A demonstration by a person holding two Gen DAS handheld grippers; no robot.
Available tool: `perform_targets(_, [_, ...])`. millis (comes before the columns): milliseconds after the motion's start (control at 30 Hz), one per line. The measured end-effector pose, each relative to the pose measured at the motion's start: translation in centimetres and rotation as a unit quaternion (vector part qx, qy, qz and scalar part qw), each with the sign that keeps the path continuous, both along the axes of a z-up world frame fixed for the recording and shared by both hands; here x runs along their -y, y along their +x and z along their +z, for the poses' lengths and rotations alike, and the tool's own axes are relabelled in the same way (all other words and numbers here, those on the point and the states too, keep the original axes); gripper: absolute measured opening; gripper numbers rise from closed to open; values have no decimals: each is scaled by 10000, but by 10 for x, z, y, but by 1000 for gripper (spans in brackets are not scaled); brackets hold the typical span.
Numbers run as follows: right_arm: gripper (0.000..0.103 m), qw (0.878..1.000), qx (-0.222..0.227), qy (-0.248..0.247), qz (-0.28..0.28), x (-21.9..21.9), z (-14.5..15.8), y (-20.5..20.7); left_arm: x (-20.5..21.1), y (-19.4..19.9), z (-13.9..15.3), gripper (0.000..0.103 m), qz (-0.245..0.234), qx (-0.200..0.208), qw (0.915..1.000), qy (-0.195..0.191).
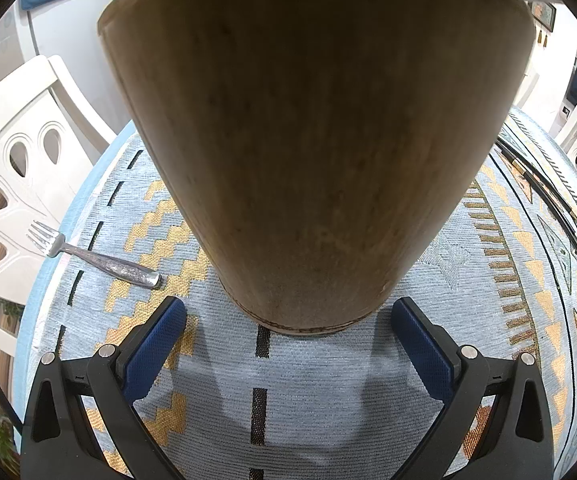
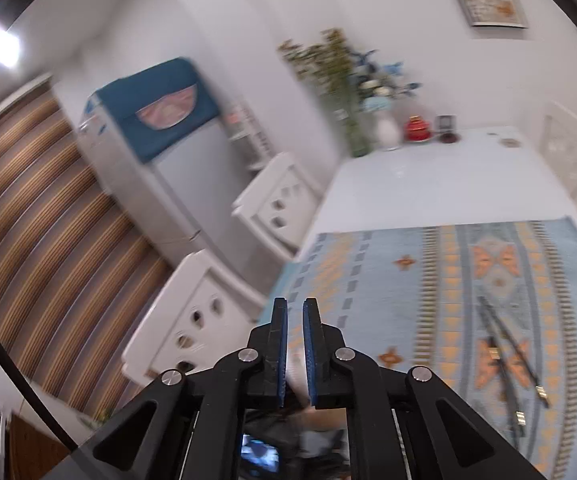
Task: Organize utensils
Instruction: 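Move the right tool back to the black chopsticks on the cloth, then grasp a black chopstick with the right tool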
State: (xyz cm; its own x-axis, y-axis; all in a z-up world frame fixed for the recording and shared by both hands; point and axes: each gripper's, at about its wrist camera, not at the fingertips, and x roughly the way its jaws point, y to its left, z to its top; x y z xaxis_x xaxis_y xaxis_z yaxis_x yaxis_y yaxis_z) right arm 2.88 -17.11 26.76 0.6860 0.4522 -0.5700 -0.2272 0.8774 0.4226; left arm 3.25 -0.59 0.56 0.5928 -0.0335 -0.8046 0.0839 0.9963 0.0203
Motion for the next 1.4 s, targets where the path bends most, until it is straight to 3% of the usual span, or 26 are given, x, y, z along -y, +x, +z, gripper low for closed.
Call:
perform_targets(100, [16,9993,-30,-74,-361,29,3,-5,0,0,0,103,0,0,10000,0])
perform_targets(167, [35,9983,-44,-85,-567,48,3,-8,0,0,0,103,2,1,10000,1])
perform_targets(233, [47,9968,-8,-104,-795,66,3,-12,0,0,0,103,3,2,10000,3])
perform_targets(367, [47,9934,-125,-334,-1089,93,-11,-12,0,0,0,103,4,1,10000,4])
perform_targets(533, [47,9869,-688,-545,-1352,120,-52,7,0,0,0,103,1,1,10000,1])
perform_targets(700, [35,9775,-1326,-752,-1457,145,-104,33,0,0,0,103,2,1,10000,2])
perform_targets(1000, [32,9510,-2606,-1329,-1000,169,-204,92,-2,0,-4,103,10,0,10000,9])
perform_targets(1300, [32,9334,-2860,-2136,-369,158,-247,126,-2,0,-4,103,25,-1,10000,17])
perform_targets(1400, [32,9297,-2716,-2479,-219,148,-250,138,-1,1,-5,103,28,-2,10000,18])
